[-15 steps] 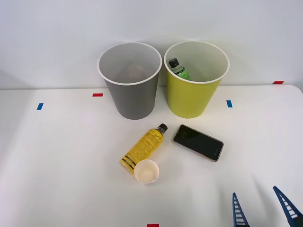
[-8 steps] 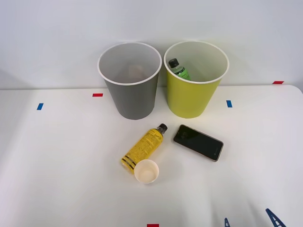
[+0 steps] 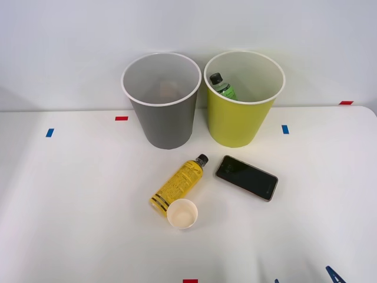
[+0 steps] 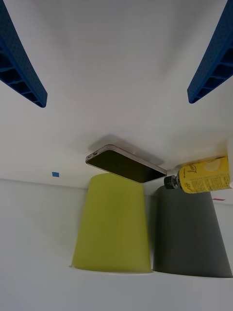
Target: Put cans in the gray bin, plastic bottles in the light green bin
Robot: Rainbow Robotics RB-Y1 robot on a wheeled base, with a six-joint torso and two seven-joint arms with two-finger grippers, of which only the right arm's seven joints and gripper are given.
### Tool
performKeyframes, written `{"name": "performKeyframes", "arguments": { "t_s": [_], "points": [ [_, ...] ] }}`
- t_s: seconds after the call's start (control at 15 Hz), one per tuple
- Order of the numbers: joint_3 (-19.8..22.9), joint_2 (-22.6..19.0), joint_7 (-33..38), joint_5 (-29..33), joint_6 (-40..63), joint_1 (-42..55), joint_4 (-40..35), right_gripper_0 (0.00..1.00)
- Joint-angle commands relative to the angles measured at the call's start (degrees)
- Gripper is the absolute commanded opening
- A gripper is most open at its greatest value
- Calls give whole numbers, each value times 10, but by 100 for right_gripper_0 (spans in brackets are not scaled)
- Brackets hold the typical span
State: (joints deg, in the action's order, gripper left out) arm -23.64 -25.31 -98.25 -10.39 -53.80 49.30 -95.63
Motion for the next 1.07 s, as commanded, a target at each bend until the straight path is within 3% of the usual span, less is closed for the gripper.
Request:
{"name": "performKeyframes", "arguments": {
  "t_s": [0.07, 1.07],
  "points": [
    [0, 0, 0, 0, 0, 0, 0, 100],
    [0, 0, 0, 0, 0, 0, 0, 100]
  ]
}}
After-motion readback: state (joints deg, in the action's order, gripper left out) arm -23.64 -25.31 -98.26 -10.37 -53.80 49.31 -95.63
